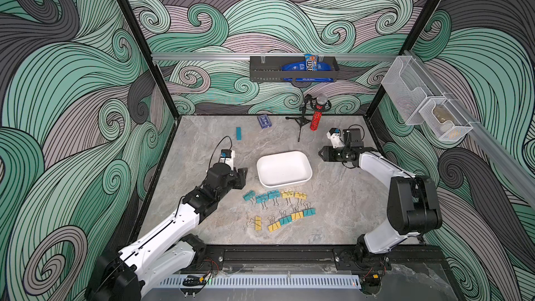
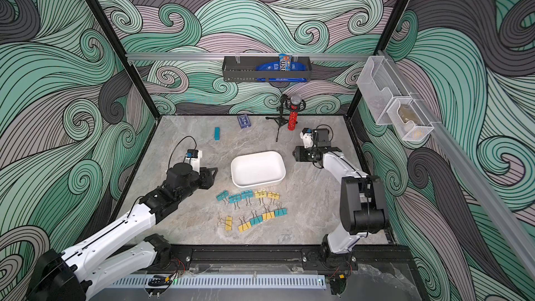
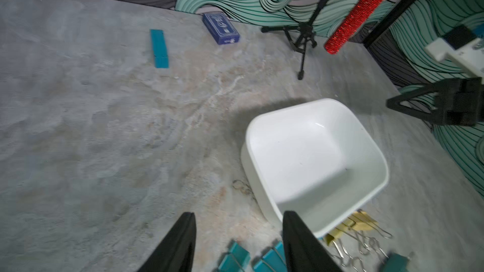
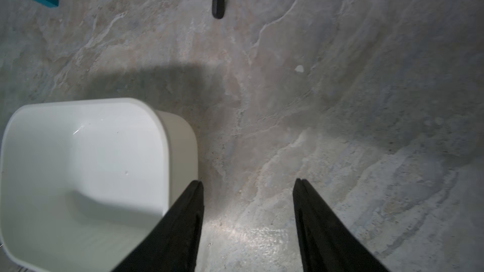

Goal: Take out the binder clips from the storage box
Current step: Place the binder clip at the center of the board, then reset both arms

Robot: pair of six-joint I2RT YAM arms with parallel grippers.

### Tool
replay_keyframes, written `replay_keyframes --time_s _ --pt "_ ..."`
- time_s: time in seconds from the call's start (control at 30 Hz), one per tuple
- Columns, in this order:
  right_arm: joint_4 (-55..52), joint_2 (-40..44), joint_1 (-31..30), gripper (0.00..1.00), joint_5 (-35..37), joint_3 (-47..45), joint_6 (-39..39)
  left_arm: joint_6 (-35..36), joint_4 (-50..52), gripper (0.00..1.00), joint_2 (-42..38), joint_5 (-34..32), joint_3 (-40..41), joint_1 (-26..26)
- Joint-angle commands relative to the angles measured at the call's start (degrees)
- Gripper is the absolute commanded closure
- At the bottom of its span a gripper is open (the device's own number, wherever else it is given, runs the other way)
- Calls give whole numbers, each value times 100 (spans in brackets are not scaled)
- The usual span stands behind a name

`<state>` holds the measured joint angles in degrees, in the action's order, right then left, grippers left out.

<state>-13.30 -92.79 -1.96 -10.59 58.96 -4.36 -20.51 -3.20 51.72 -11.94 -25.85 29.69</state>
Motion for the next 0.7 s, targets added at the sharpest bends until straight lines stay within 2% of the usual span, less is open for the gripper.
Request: replay_keyframes --time_s 0.0,0.13,0.23,0.37,0.47,0.5,0.53,0.6,0.67 --pt "852 127 32 38 779 -185 -56 730 -1665 38 -55 -1277 493 -293" --pt "1805 546 192 35 1115 -917 -126 859 -2365 36 220 -1593 747 -1027" --pt "3073 953 285 30 1313 -1788 -170 798 -3657 32 560 -1135 1213 -1599" --pt "4690 1173 384 27 1467 -2762 -99 1043 -3663 27 1058 -609 967 -2137" --pt "6270 1264 405 24 1831 -3671 5 1104 -4888 23 1670 -272 1423 -2384" --pt "6942 1228 420 23 1928 -4003 32 1130 -5706 8 1989 -207 1658 -2467" --pt "7333 1176 433 22 2064 -4185 45 1225 -6213 1 2207 -148 1693 -2509" --pt "7293 1238 433 22 2089 -4214 87 1380 -5991 1 2319 36 1448 -2555" --pt "7667 1181 431 22 2231 -4331 129 1358 -5857 1 2585 -203 1198 -2634"
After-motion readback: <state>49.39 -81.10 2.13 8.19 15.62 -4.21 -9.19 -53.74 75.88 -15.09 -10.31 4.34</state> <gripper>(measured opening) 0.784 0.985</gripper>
